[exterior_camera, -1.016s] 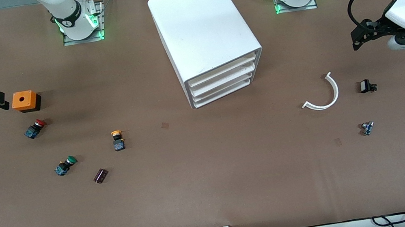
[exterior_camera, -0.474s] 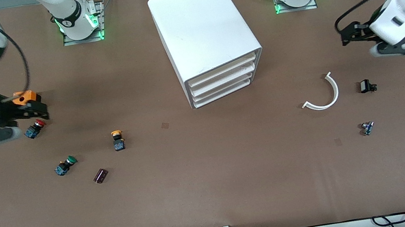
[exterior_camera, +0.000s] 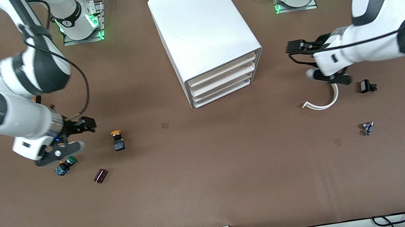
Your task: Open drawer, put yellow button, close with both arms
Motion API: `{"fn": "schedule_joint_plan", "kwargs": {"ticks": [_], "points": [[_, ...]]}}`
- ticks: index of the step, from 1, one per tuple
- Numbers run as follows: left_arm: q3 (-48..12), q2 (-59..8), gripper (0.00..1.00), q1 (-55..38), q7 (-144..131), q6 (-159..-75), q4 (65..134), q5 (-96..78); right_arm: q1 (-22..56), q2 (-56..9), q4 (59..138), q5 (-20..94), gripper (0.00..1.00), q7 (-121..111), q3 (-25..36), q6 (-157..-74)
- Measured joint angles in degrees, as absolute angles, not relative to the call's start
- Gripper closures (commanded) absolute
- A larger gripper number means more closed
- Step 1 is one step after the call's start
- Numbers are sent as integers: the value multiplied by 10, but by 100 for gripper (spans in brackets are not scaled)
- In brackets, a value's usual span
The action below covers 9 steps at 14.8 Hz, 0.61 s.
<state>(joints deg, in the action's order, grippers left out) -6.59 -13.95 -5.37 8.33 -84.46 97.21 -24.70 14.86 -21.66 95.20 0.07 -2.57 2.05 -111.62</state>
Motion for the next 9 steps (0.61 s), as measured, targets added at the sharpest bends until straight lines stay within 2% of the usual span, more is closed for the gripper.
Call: {"fn": "schedule_joint_plan", "kwargs": {"ticks": [5,7,9], "points": [[-65,-221,1,-36,240,-886,982,-411,172,-303,942,1,0,14,20,-1169],[-65,-228,9,-35,286,-923,1013,-477,177,-325,939,1,0,21,20,-1188],[-67,-228,23,-37,333,-939,1049,-534,181,-343,937,1,0,24,20,-1197]]}}
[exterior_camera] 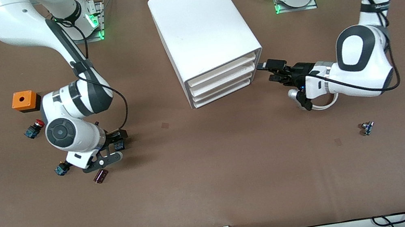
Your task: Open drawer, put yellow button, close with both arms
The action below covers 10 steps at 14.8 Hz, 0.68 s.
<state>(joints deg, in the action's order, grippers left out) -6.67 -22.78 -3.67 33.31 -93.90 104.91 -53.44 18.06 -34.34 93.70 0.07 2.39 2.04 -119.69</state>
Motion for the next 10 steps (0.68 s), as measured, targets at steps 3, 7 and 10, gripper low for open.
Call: {"fn": "schedule_joint_plan", "kwargs": {"ticks": [3,7,10], "points": [[-71,-232,31,-39,398,-929,1087,-574,181,-368,936,1,0,26,22,-1209],[-76,-249,40,-40,458,-919,1110,-601,181,-397,936,1,0,52,23,-1225],[-86,-252,55,-40,468,-918,1114,-609,181,-410,936,1,4,60,23,-1238]]}}
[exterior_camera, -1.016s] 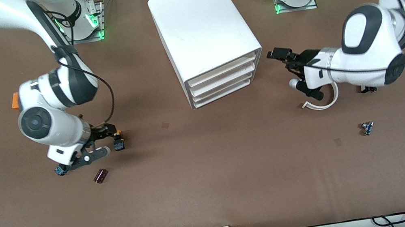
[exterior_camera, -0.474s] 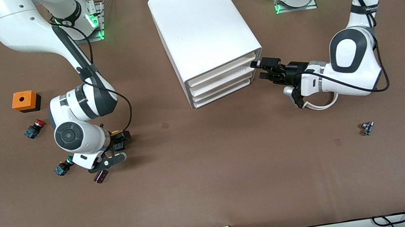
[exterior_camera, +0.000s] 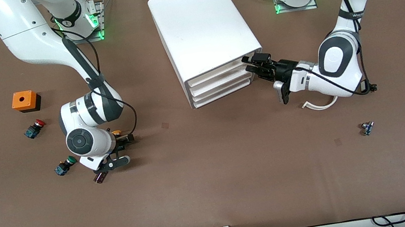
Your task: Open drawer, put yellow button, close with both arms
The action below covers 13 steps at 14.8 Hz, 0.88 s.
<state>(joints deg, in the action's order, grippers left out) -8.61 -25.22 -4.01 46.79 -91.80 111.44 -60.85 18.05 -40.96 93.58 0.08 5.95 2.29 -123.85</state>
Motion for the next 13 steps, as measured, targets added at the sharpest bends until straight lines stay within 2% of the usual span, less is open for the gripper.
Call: {"fn": "schedule_joint_plan", "kwargs": {"ticks": [1,2,5,7,8,9,13], "points": [[-89,-252,64,-40,469,-918,1115,-609,181,-412,936,1,16,60,23,-1239],[-91,-252,70,-41,475,-918,1115,-609,180,-413,936,1,23,61,23,-1239],[-92,-255,92,-41,497,-918,1118,-609,180,-416,936,1,62,61,23,-1239],[-92,-261,97,-41,513,-917,1118,-611,180,-417,936,1,86,61,24,-1239],[-92,-261,97,-41,522,-916,1117,-612,178,-417,936,1,95,61,24,-1238],[-92,-262,97,-41,524,-917,1113,-612,176,-417,935,1,100,61,24,-1236],[-80,-300,97,-33,524,-920,1055,-605,174,-412,918,1,100,61,24,-1220]]}}
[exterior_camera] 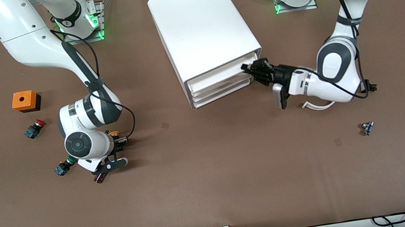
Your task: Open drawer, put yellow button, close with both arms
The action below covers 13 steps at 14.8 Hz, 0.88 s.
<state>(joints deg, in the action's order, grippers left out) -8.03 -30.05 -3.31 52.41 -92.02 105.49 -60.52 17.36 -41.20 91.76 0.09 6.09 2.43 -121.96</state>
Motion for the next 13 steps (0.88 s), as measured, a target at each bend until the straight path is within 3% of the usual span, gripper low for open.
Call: {"fn": "schedule_joint_plan", "kwargs": {"ticks": [4,5,6,7,8,13], "points": [[-59,-350,97,-20,523,-909,964,-588,176,-399,822,1,100,61,23,-1136],[-55,-360,92,-20,522,-907,946,-586,179,-395,793,1,100,61,23,-1116],[-53,-369,75,-20,522,-906,931,-586,183,-391,768,1,100,61,23,-1101],[-52,-376,15,-20,521,-904,918,-585,187,-389,743,1,100,61,22,-1088],[-51,-381,0,-20,517,-903,909,-584,192,-388,721,1,100,61,22,-1080],[-42,-390,0,-20,482,-922,877,-542,233,-380,635,61,100,61,20,-1058]]}}
